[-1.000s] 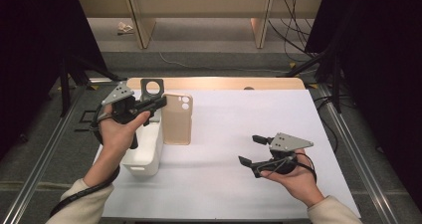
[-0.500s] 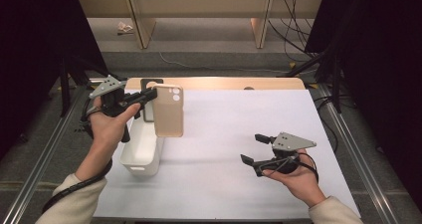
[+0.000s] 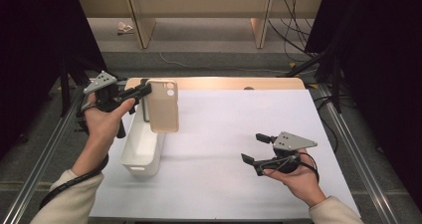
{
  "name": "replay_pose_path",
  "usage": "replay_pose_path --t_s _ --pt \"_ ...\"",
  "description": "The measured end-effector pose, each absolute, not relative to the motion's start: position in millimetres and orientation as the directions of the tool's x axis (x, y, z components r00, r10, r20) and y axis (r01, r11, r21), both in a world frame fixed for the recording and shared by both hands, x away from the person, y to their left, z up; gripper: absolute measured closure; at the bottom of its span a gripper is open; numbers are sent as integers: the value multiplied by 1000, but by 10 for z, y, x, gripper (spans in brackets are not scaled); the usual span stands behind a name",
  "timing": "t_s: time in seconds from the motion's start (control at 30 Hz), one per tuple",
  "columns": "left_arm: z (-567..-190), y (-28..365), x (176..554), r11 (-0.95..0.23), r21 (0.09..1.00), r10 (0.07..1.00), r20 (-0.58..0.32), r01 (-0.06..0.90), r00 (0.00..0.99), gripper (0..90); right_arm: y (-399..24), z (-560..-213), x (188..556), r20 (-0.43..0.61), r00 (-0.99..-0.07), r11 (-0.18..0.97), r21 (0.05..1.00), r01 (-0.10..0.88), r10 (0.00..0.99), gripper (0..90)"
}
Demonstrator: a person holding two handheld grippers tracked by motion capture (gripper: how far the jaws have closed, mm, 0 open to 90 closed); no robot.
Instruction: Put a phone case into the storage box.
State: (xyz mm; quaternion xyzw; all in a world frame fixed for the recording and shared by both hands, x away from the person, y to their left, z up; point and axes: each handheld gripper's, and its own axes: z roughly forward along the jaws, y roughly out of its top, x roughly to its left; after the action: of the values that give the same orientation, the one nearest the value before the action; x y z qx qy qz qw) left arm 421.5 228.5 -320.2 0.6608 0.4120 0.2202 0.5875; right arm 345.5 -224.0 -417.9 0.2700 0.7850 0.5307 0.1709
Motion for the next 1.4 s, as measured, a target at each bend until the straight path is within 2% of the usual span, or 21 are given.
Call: replay_pose_path --t_s 0.97,1.4 --pt "-3133 2439 4359 41 960 828 -187 276 529 832 -2254 -4186 3469 35 -789 272 928 253 613 171" --pt "-3131 2564 4561 28 963 847 -165 268 505 832 -2262 -4197 3480 41 -785 269 927 259 618 171"
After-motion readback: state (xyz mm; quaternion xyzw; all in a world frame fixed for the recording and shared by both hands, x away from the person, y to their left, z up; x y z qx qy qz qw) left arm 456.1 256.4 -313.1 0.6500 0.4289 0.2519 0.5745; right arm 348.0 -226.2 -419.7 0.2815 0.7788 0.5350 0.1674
